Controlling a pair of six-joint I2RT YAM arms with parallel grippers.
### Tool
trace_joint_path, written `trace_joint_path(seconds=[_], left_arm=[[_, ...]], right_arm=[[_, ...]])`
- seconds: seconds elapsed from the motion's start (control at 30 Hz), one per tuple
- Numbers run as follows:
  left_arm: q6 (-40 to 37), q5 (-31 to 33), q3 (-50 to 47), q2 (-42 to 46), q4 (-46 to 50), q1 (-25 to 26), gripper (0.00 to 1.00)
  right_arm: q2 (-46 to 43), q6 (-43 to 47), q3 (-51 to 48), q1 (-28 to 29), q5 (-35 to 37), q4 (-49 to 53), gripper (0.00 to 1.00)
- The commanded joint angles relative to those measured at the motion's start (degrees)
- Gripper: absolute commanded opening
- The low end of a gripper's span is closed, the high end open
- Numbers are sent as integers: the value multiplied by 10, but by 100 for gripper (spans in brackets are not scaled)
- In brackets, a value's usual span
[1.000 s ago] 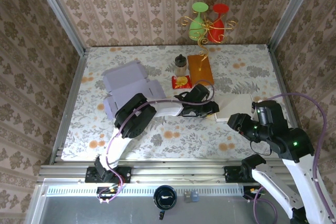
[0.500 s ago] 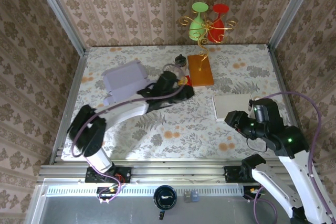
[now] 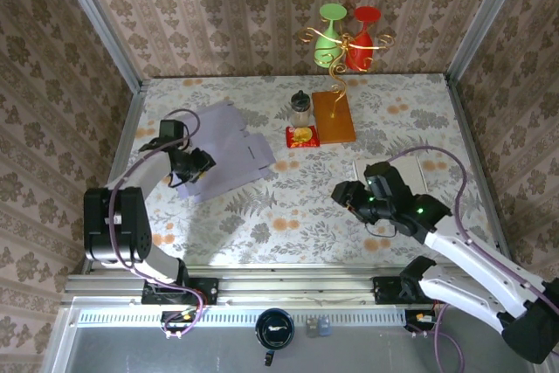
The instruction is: Fold the paper box
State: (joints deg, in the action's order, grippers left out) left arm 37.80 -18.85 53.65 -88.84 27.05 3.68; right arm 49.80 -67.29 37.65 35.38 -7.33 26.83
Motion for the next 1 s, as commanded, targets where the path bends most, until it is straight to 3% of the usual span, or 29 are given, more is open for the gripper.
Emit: trace_joint_path(seconds=[0.0,0.23,0.4,0.57,0.67,0.8,0.97], left_arm=[[-46,-43,-22,-29,16,7,34],[5,-32,-126,16,-53,72,29],[93,-49,-219,80,-130,135,26],[202,-57,-265,133,-198,248,26],[231,-56,-261,173,-210,275,28],[200,-60,-215,207,-158,248,35],[122,-99,-176,177,-103,109,36]], right_arm=[[19,-81,-37,13,36,-154,52],[81,-138,-76,33,86,-286,52],[148,-175,-84,47,103,-369,53],[209,-177,-74,50,124,-409,53],[251,-182,-73,49,130,-446,53],[313,-178,-60,43,119,-489,53],[373,-163,-45,15,98,-527,53]])
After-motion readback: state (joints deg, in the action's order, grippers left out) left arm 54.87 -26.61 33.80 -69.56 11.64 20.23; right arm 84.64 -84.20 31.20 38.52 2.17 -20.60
